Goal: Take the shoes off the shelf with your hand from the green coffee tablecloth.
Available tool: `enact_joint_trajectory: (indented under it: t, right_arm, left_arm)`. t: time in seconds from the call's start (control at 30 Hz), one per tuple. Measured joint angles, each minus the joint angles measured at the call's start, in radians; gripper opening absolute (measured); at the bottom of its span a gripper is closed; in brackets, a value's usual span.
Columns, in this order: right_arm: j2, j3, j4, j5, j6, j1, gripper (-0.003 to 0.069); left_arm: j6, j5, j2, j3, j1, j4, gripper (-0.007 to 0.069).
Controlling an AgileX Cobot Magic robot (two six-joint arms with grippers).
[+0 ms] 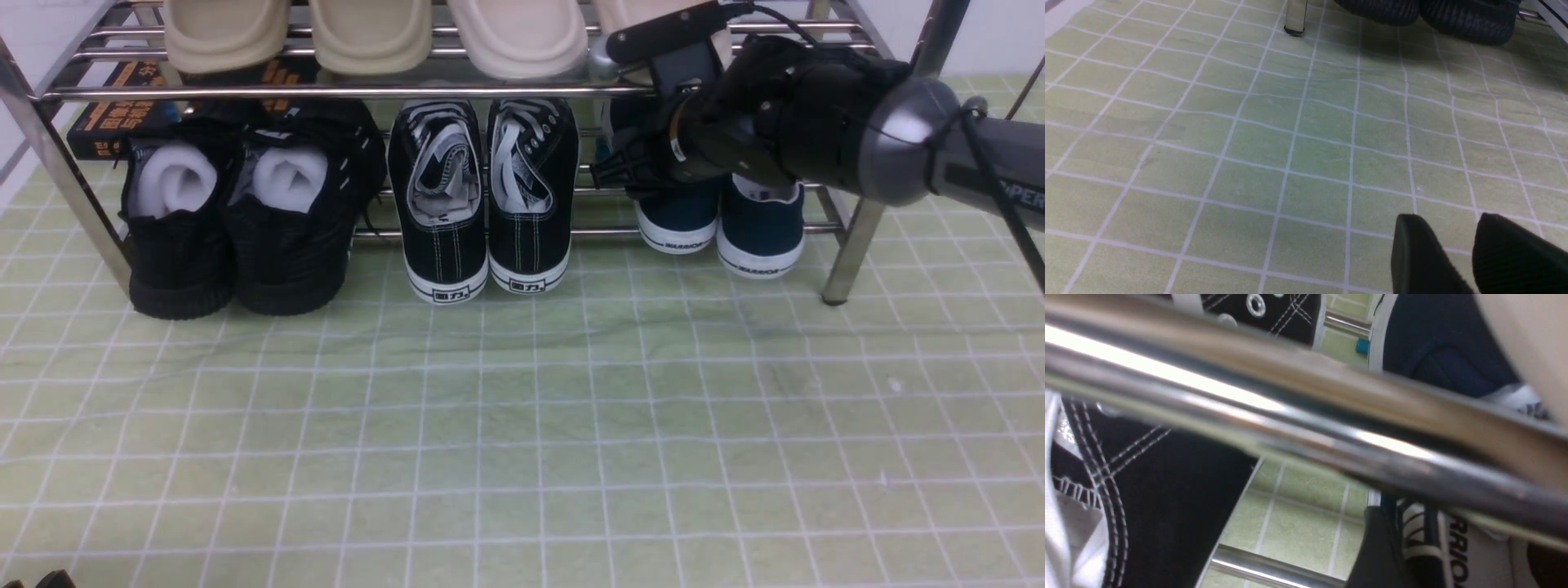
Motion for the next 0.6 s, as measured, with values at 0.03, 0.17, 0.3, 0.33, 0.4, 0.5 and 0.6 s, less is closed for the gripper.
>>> enact_joint_trajectory:
  t: [0.03, 0.17, 0.3, 0.33, 0.4, 0.5, 0.6]
  right_arm:
    - [0.002, 0.000, 0.000, -0.002, 0.000, 0.000, 0.0474]
    - [0.002, -0.001, 0.015, -0.003, 0.000, 0.000, 0.0474]
    - [0.002, -0.002, 0.031, 0.013, 0.000, 0.000, 0.0474]
    - [0.002, -0.002, 0.031, 0.018, 0.000, 0.000, 0.0472]
    - [0.002, -0.004, 0.031, 0.030, 0.000, 0.001, 0.0467]
    - [0.002, -0.009, 0.038, 0.057, -0.008, 0.001, 0.0432]
    - [0.002, -0.011, 0.047, 0.071, -0.012, 0.002, 0.0324]
  left_arm:
    - [0.000, 0.000, 0.000, 0.000, 0.000, 0.000, 0.0240]
    - [0.000, 0.000, 0.000, 0.000, 0.000, 0.000, 0.0240]
    - [0.000, 0.000, 0.000, 0.000, 0.000, 0.000, 0.0240]
    - [0.000, 0.000, 0.000, 0.000, 0.000, 0.000, 0.0240]
    - [0.000, 0.000, 0.000, 0.000, 0.000, 0.000, 0.0240]
    - [0.000, 0.000, 0.000, 0.000, 0.000, 0.000, 0.0240]
    - [0.000, 0.000, 0.000, 0.000, 0.000, 0.000, 0.0240]
